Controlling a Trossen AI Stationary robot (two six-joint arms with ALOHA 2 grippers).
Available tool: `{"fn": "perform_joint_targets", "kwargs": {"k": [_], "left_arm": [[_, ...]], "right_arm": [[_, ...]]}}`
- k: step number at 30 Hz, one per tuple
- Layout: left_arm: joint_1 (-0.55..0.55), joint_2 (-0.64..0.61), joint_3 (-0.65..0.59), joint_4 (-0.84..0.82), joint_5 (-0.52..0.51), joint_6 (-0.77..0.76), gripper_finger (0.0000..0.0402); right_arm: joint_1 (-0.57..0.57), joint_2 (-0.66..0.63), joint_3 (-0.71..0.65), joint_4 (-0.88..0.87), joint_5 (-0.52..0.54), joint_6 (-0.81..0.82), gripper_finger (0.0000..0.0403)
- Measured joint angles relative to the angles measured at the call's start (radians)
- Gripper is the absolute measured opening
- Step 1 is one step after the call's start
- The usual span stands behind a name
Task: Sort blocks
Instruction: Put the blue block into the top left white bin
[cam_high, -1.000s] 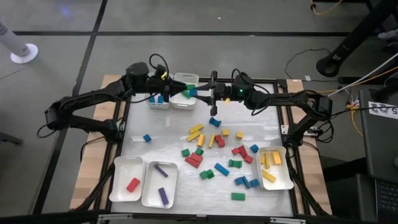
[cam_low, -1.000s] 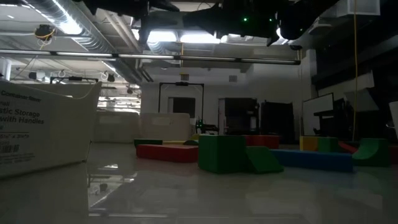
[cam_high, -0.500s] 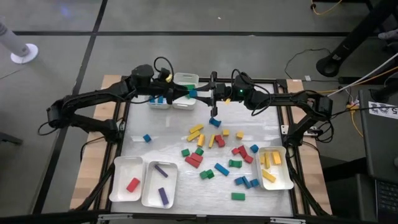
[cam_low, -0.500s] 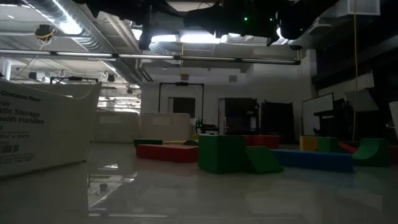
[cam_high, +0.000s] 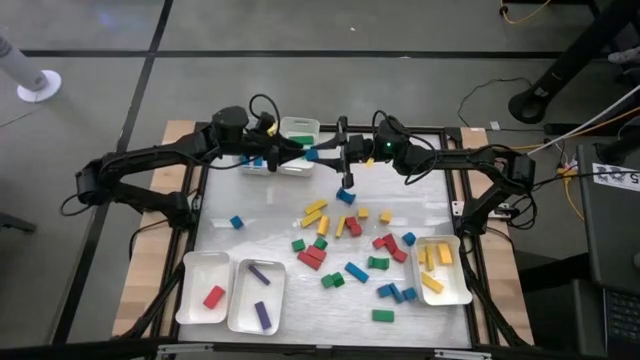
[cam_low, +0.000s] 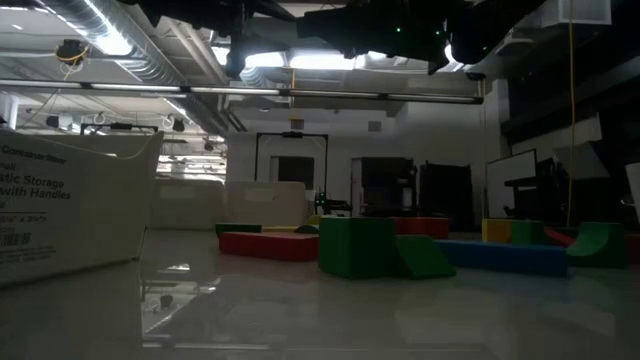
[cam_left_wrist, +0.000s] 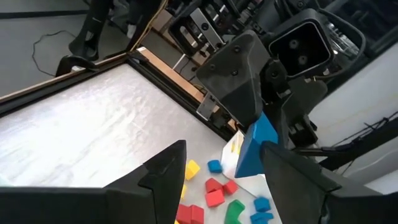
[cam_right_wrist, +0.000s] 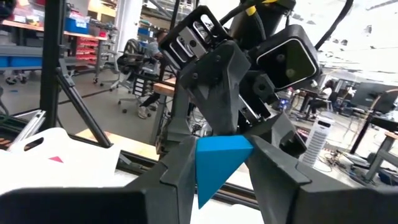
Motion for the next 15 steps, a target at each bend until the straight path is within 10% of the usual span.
{"fn": "perform_joint_targets", "kwargs": {"k": [15], "left_arm": [[-0.021, 0.0, 0.0, 0.003, 0.066, -0.027, 0.0197]], "right_arm": [[0.0, 0.001, 0.0, -0.028, -0.001, -0.003, 0.0131]]}}
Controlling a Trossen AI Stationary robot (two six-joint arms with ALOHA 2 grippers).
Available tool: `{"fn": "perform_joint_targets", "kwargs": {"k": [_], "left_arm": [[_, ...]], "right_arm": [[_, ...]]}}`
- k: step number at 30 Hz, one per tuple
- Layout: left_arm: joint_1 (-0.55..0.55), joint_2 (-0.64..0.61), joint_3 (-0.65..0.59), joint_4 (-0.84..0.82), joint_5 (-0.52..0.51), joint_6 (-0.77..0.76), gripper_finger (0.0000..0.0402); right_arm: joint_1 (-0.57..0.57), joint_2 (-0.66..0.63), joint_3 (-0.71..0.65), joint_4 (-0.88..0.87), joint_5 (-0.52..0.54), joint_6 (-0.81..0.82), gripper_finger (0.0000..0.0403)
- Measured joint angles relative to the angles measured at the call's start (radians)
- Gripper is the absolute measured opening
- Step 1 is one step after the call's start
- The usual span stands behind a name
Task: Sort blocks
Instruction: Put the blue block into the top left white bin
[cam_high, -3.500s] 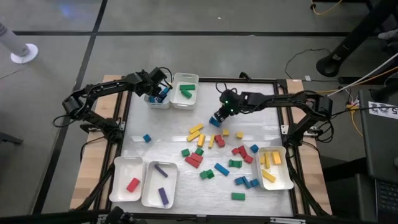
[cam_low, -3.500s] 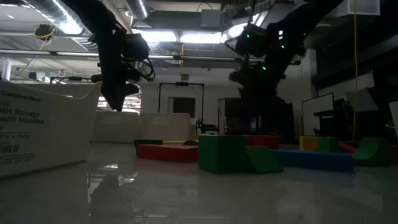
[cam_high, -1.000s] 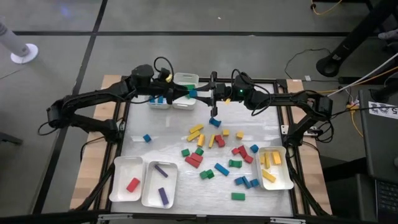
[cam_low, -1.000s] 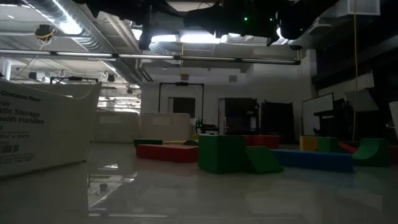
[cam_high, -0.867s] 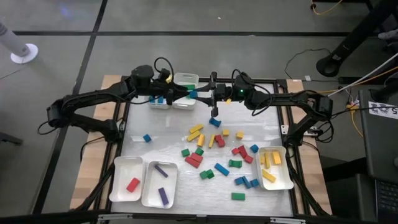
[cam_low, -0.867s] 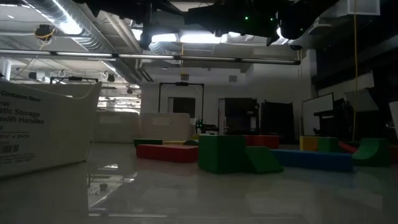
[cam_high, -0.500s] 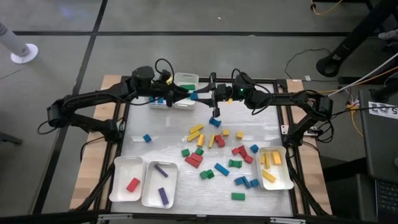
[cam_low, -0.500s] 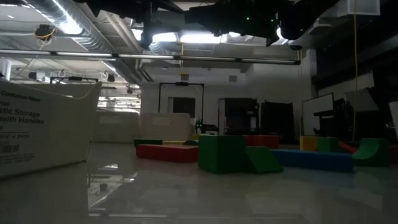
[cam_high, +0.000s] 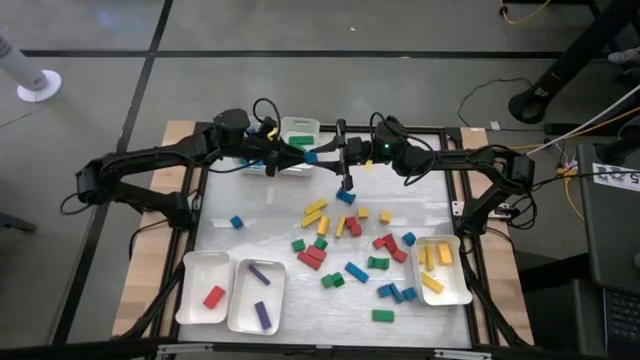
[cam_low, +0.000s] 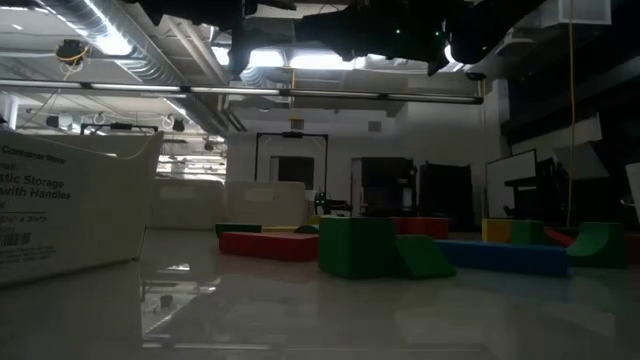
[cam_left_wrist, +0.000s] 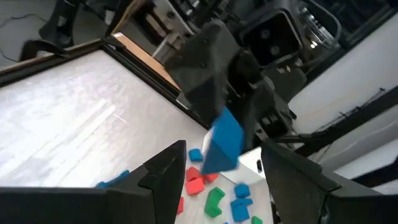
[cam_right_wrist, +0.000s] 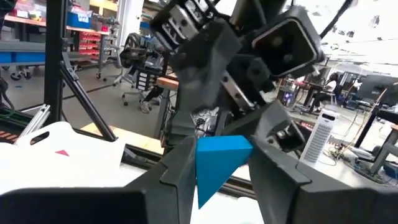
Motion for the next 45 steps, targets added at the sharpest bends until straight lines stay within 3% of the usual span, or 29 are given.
{"fn": "perform_joint_targets", "kwargs": {"k": [10, 19, 31, 39, 45], "left_arm": [[-0.042, 0.004, 0.0, 0.001, 0.0, 0.0, 0.0197], [-0.066, 0.004, 0.0, 0.119, -0.001, -0.042, 0.0197], [-0.092, 0.004, 0.0, 0.127, -0.001, -0.054, 0.0197], [-0.092, 0.004, 0.0, 0.122, -0.001, -0.032, 0.0194], [-0.092, 0.003, 0.0, 0.125, -0.001, -0.017, 0.016]], "right_arm": [[0.007, 0.0, 0.0, 0.064, -0.055, 0.005, 0.0131], [0.042, 0.0, 0.0, 0.105, -0.052, -0.057, 0.0131], [0.105, 0.0, 0.0, 0.115, 0.071, -0.277, 0.0131], [0.112, 0.0, 0.0, 0.163, 0.097, -0.292, 0.0131], [0.112, 0.0, 0.0, 0.163, 0.097, -0.292, 0.0131]]}}
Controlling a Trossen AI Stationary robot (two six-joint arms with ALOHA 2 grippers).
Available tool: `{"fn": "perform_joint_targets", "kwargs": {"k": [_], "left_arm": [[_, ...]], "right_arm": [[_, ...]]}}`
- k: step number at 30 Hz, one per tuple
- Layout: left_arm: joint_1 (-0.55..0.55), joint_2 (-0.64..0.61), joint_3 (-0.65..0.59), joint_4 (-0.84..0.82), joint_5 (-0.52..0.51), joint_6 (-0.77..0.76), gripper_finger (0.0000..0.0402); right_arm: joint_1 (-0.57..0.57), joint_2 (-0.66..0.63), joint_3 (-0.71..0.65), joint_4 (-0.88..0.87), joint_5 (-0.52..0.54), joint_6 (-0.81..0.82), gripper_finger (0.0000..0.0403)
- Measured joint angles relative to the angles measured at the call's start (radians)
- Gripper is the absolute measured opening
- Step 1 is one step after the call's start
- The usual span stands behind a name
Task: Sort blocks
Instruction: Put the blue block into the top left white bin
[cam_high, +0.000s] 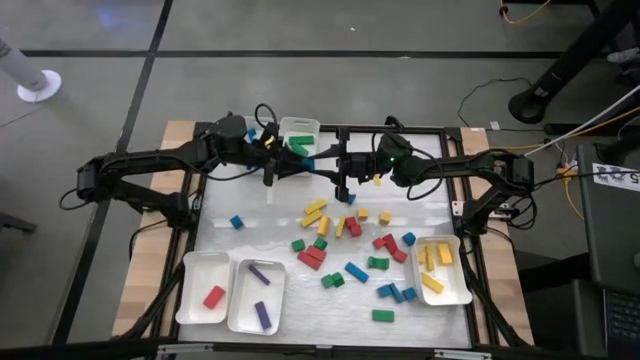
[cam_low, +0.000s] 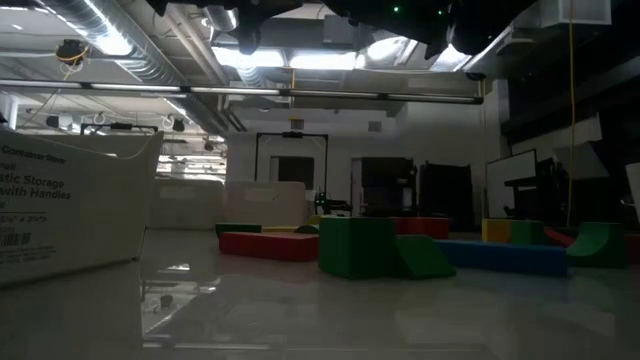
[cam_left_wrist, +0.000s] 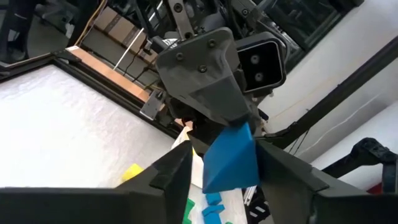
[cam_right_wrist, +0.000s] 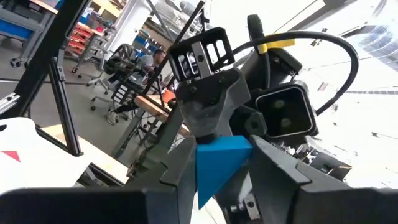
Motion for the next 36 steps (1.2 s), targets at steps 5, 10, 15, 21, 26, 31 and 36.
{"fn": "perform_joint_targets", "kwargs": {"k": [5, 10, 15, 21, 26, 31, 36], "left_arm": [[0.0, -0.001, 0.001, 0.002, 0.0, 0.039, 0.0106], [0.0, -0.003, 0.001, 0.005, 0.0, 0.053, 0.0053], [0.0, -0.003, 0.002, 0.003, 0.001, 0.05, 0.0033], [0.002, -0.003, 0.002, -0.003, 0.001, 0.059, 0.0031], [0.002, 0.002, 0.0, -0.004, -0.004, 0.07, 0.0029], [0.014, 0.001, 0.0, -0.003, -0.008, 0.071, 0.0028], [0.05, 0.0, 0.0, 0.002, -0.003, 0.078, 0.0028]], "right_arm": [[-0.001, 0.0, 0.0, -0.007, 0.0, 0.0, 0.0131], [-0.001, 0.0, 0.0, -0.01, -0.003, 0.001, 0.0131], [-0.001, 0.0, 0.0, -0.023, -0.004, 0.007, 0.0131], [-0.001, 0.0, 0.0, -0.038, -0.003, 0.008, 0.0139], [0.0, 0.0, 0.0, -0.039, 0.028, 0.033, 0.0184], [0.001, -0.001, 0.0, -0.039, 0.12, 0.035, 0.023], [0.001, -0.034, 0.0, -0.073, 0.188, 0.035, 0.0251]]}}
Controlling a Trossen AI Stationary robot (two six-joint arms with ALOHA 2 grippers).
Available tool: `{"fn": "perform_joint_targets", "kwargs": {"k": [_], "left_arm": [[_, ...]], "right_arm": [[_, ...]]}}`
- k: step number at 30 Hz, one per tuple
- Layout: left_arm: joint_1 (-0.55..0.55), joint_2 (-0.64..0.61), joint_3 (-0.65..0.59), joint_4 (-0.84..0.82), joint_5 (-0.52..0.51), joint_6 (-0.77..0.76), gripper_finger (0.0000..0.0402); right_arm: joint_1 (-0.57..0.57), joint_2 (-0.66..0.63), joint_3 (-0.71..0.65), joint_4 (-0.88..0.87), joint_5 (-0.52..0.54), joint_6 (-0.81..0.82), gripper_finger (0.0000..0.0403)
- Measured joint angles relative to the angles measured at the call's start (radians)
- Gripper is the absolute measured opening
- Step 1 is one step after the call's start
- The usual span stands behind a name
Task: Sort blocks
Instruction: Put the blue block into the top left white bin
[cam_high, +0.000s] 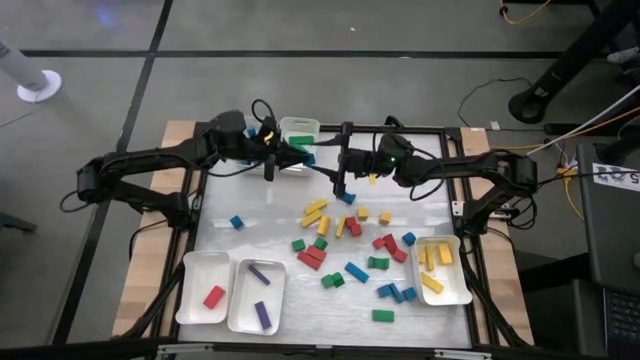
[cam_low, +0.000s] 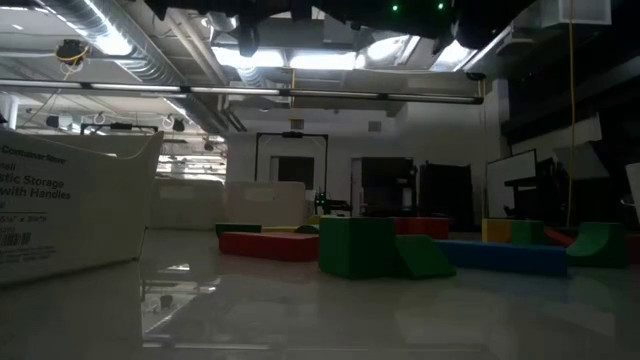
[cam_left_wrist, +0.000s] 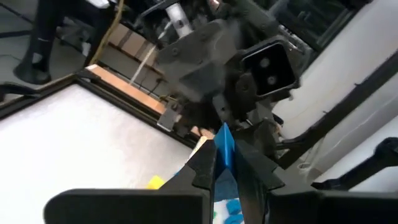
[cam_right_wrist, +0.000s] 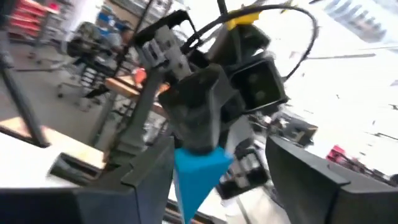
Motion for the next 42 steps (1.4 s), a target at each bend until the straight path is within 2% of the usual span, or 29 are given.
{"fn": "perform_joint_targets", "kwargs": {"k": [3, 6, 11, 19, 25, 29, 34, 42], "left_arm": [[0.037, 0.0, 0.0, -0.01, 0.004, 0.031, 0.0028], [0.09, -0.005, 0.0, -0.02, 0.006, 0.09, 0.0028], [0.205, -0.006, 0.0, -0.092, -0.01, 0.215, 0.0028], [0.357, -0.006, 0.0, -0.391, -0.263, 0.444, 0.0028], [0.405, -0.006, 0.0, -0.62, -0.359, 0.502, 0.0028], [0.417, -0.001, 0.0, -0.705, -0.384, 0.502, 0.0032], [0.417, 0.027, 0.0, -0.722, -0.392, 0.502, 0.0045], [0.417, 0.108, 0.0, -0.752, -0.398, 0.543, 0.0074]], "right_arm": [[-0.001, -0.052, 0.0, -0.067, 0.048, 0.0, 0.0252], [-0.001, -0.114, 0.001, -0.205, 0.108, 0.007, 0.0249], [0.0, -0.223, 0.001, -0.497, 0.126, 0.168, 0.0244], [0.0, -0.305, 0.001, -0.958, 0.027, 0.455, 0.0243], [0.001, -0.291, -0.001, -1.23, -0.037, 0.574, 0.0243], [0.001, -0.28, -0.034, -1.276, -0.043, 0.706, 0.0243], [0.017, -0.28, -0.093, -1.274, -0.037, 0.924, 0.0243], [0.135, -0.28, -0.137, -1.273, 0.067, 1.091, 0.0243]]}}
